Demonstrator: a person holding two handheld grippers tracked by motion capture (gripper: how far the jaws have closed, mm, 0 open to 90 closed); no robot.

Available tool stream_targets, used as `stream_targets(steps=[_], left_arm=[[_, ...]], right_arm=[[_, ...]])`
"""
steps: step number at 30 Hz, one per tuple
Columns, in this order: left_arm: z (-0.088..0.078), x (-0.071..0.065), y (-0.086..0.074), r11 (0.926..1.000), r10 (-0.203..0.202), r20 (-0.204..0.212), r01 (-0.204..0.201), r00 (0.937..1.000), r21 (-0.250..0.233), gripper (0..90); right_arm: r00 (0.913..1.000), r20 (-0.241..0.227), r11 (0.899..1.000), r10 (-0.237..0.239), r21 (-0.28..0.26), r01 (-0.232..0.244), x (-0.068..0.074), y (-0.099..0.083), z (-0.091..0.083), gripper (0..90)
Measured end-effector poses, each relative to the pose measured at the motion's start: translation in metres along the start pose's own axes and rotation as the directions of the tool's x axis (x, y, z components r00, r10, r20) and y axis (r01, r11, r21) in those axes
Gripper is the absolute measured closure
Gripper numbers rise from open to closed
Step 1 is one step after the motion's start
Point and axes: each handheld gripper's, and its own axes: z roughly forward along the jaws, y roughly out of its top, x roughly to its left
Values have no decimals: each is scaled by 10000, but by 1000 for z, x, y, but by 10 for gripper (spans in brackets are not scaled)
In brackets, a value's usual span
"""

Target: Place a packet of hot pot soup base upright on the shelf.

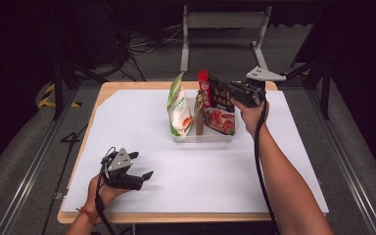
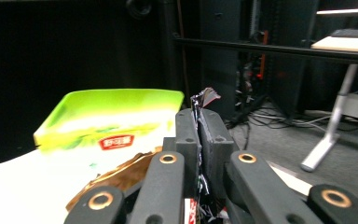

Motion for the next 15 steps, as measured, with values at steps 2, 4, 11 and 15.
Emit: stream_targets(steps=[2, 4, 11, 15], left_arm=[[-1, 0, 0, 10000, -25, -29, 25, 10000, -5, 147], [-1, -1, 0, 10000, -21, -31, 21, 10000, -33, 146], [1, -1, 1, 10000, -42, -41, 42, 10000, 44, 146], [0, -1, 1, 10000, -15, -56, 15, 10000, 56, 145]], right_arm=[[9997, -131, 9997, -202, 135, 204, 2, -1, -1, 872], [9987, -260, 9986, -446, 261, 453, 5, -3, -3, 870], [9987, -365, 9991, -353, 202, 360, 4, -12, -16, 862], [9979, -289, 9981, -579, 208, 585, 8, -15, -19, 860]])
